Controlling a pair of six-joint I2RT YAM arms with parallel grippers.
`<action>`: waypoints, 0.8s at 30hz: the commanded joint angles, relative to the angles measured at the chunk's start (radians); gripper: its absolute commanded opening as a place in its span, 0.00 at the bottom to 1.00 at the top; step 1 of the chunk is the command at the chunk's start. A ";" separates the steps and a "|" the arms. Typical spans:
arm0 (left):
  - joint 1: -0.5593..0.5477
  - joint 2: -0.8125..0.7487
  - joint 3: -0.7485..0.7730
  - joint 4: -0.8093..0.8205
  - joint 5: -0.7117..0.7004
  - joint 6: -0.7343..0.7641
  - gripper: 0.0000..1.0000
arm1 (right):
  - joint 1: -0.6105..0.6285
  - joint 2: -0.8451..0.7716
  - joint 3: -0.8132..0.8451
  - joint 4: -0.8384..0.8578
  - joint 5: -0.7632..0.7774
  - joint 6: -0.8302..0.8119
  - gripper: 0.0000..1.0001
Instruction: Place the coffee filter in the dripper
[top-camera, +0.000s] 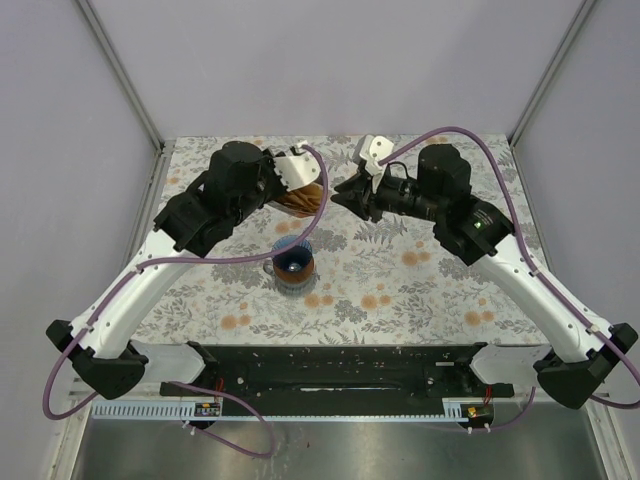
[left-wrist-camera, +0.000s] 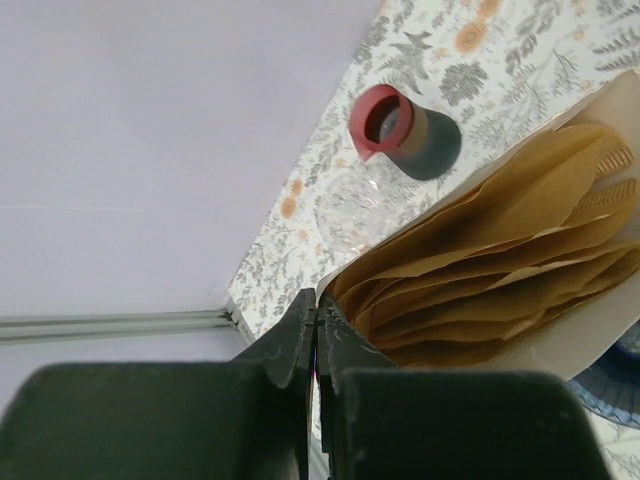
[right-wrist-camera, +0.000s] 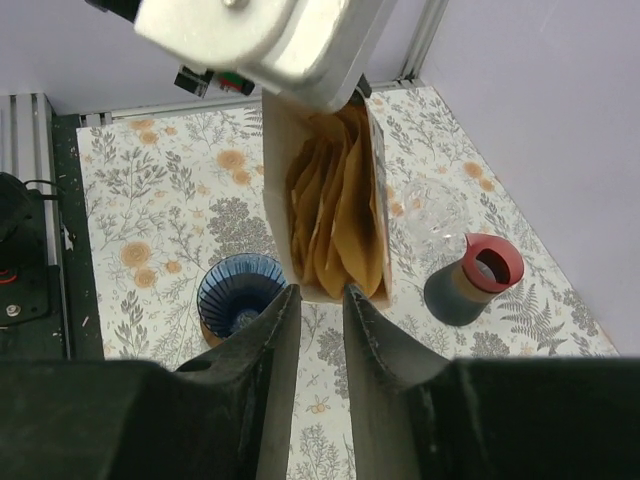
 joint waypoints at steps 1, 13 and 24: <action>-0.014 -0.016 0.039 0.137 -0.086 0.004 0.00 | 0.029 -0.020 -0.058 0.143 0.033 0.089 0.32; -0.048 -0.002 0.073 0.170 -0.115 0.014 0.00 | 0.082 0.073 -0.010 0.225 0.138 0.137 0.37; -0.051 0.015 0.109 0.148 -0.088 -0.008 0.00 | 0.082 0.165 0.063 0.173 0.181 0.126 0.33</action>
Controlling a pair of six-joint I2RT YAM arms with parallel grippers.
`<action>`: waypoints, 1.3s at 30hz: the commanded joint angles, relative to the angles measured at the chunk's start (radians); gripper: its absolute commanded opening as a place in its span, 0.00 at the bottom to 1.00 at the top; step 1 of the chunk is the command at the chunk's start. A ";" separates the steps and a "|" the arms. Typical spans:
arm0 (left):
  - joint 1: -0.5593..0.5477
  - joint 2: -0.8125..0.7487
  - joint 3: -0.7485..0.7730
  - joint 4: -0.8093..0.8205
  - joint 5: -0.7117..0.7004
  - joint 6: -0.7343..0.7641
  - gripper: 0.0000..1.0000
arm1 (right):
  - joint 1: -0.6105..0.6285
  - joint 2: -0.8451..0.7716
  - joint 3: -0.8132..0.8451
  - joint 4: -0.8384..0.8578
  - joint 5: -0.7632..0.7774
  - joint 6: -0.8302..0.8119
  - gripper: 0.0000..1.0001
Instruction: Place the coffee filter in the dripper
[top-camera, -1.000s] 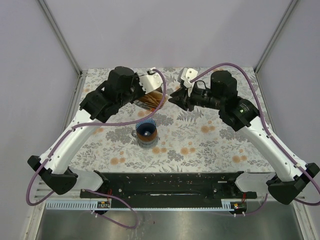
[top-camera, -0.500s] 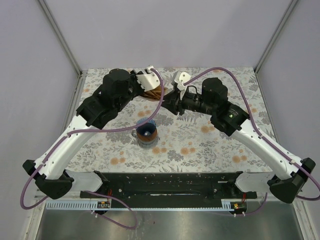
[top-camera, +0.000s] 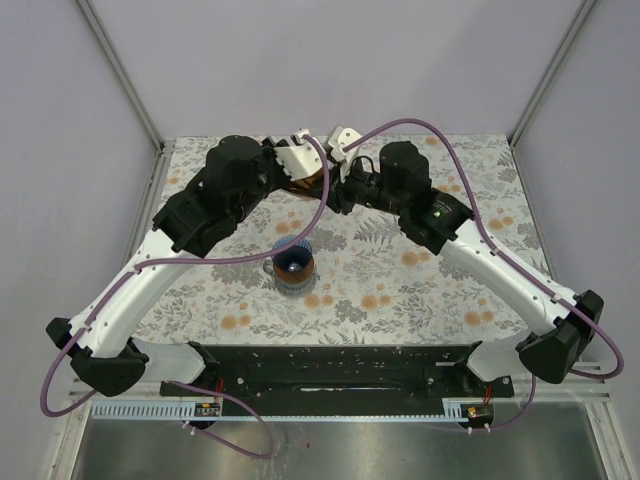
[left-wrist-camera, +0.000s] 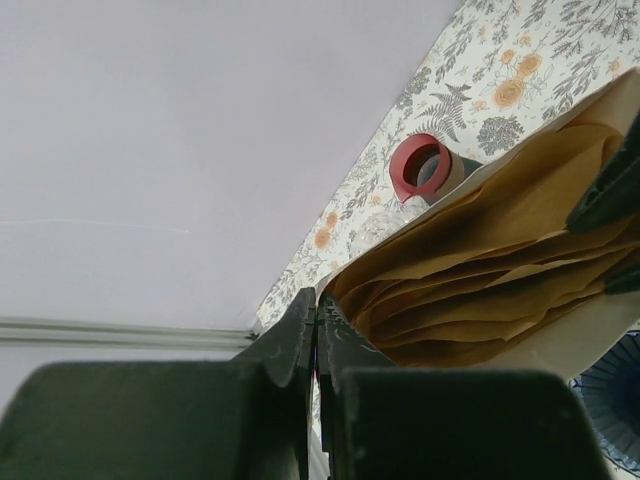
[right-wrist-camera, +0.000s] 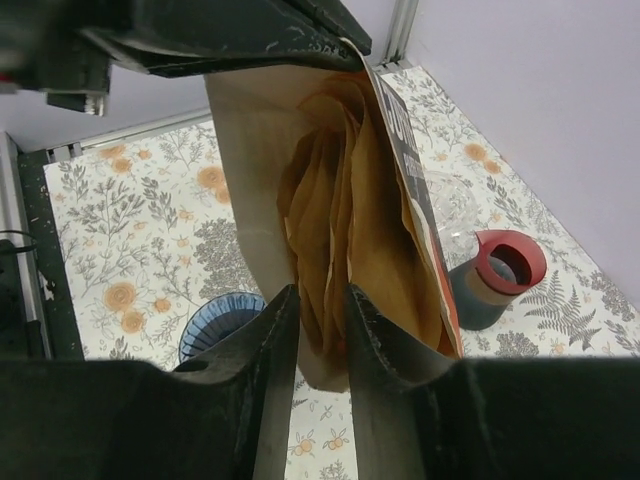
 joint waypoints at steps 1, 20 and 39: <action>-0.003 0.003 0.054 0.052 -0.011 -0.021 0.00 | 0.007 0.027 0.067 0.022 0.035 0.006 0.32; -0.005 0.006 0.064 0.039 0.007 -0.021 0.00 | 0.007 0.078 0.105 0.013 0.026 0.012 0.25; -0.002 0.015 0.073 0.011 -0.011 -0.049 0.00 | 0.007 0.009 0.047 0.022 0.055 -0.009 0.13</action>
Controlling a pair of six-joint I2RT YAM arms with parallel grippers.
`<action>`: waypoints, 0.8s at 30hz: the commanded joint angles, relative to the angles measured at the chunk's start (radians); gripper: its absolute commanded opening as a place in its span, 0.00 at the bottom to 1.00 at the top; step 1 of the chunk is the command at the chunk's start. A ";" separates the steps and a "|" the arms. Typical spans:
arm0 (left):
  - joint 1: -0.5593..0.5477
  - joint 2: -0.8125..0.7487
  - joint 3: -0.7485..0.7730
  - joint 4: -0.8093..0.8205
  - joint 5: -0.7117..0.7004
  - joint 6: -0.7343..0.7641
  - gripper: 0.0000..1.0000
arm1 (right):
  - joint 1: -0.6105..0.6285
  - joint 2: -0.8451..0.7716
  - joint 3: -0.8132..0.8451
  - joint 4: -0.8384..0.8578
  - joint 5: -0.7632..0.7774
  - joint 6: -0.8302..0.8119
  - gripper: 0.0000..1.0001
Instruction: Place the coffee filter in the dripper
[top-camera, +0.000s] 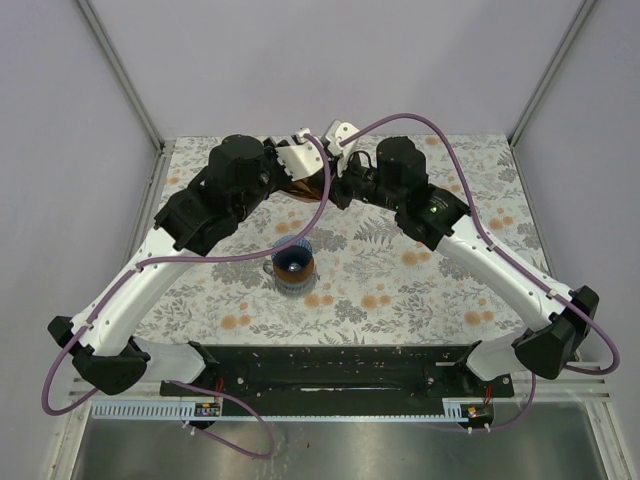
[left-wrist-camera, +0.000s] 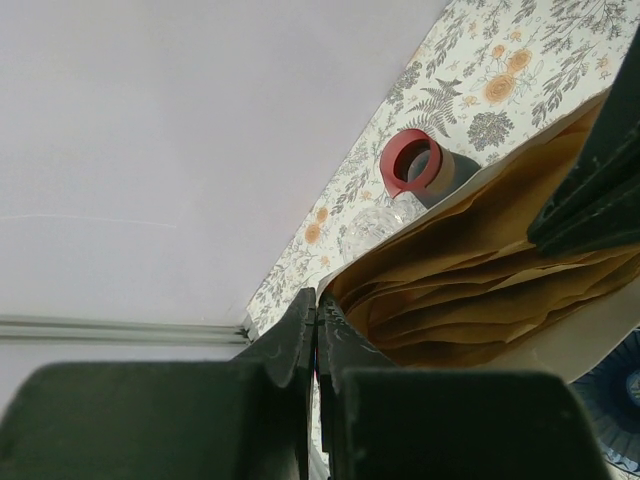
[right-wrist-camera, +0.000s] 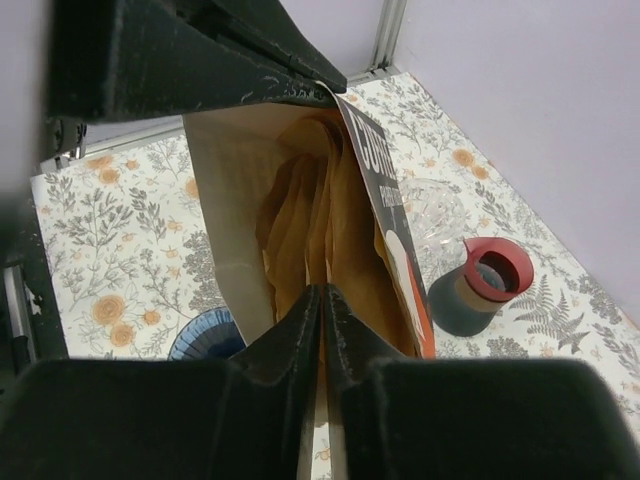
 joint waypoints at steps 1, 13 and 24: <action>-0.003 0.003 0.058 0.036 -0.010 -0.024 0.00 | 0.007 -0.032 -0.008 0.024 0.037 -0.012 0.16; -0.002 -0.004 0.051 0.031 0.002 -0.027 0.00 | 0.007 0.027 0.032 0.062 0.052 0.023 0.37; -0.002 -0.012 0.044 0.031 0.002 -0.021 0.00 | 0.006 0.005 0.023 0.068 0.081 0.034 0.41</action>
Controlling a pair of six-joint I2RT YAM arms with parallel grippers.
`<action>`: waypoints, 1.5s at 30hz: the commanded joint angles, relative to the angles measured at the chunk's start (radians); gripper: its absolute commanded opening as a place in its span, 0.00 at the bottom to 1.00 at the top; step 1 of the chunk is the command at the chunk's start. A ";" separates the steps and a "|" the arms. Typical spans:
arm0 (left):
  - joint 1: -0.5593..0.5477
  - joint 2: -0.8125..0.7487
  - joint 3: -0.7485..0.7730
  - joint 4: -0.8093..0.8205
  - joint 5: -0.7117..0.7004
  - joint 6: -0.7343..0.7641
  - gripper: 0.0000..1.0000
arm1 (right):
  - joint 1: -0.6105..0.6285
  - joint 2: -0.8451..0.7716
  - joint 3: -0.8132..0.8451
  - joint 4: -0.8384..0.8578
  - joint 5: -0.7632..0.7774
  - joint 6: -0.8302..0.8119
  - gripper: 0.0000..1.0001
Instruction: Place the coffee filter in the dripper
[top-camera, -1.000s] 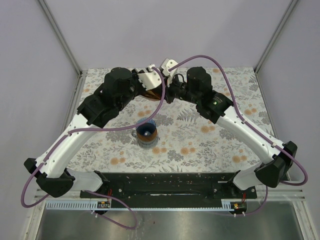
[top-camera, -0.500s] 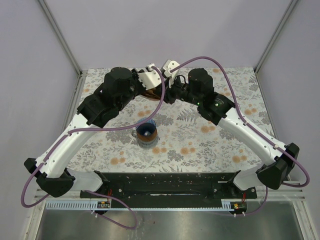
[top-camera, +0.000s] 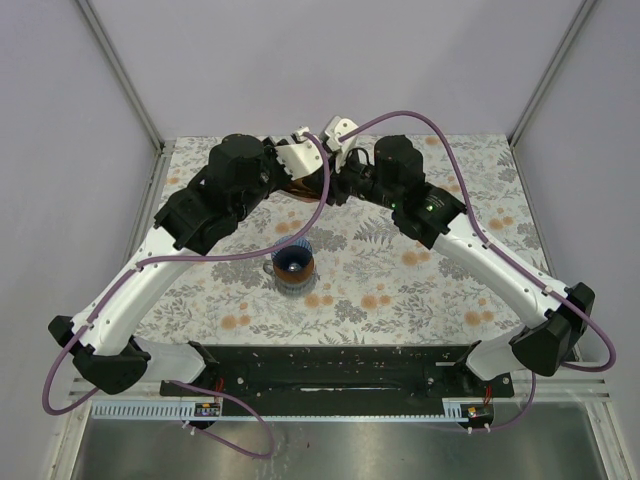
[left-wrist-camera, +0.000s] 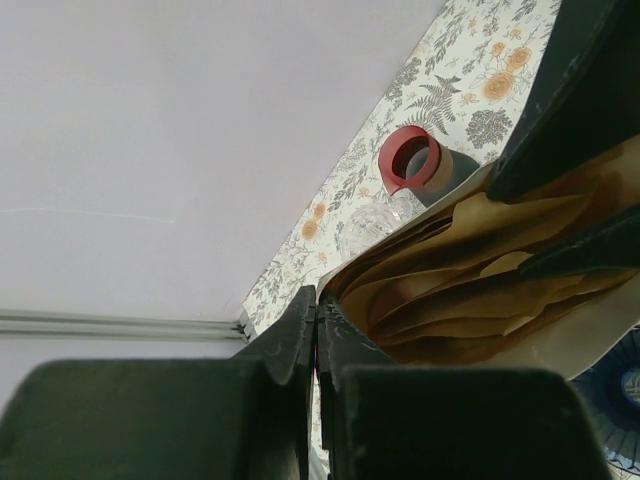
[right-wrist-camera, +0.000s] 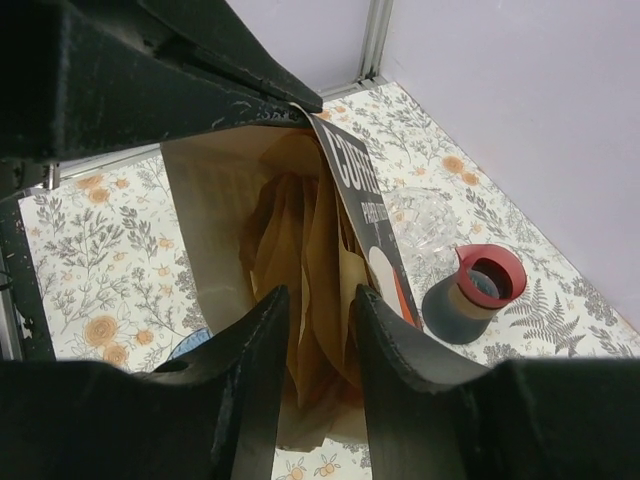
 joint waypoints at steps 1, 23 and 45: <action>-0.006 -0.016 0.038 0.037 0.002 -0.004 0.00 | 0.007 -0.017 0.016 0.030 0.051 0.017 0.42; -0.004 -0.009 0.042 0.037 0.002 -0.007 0.00 | 0.004 -0.121 -0.077 0.043 -0.019 0.054 0.40; -0.006 -0.008 0.045 0.034 0.008 -0.012 0.00 | -0.004 -0.032 -0.015 0.052 -0.021 0.052 0.07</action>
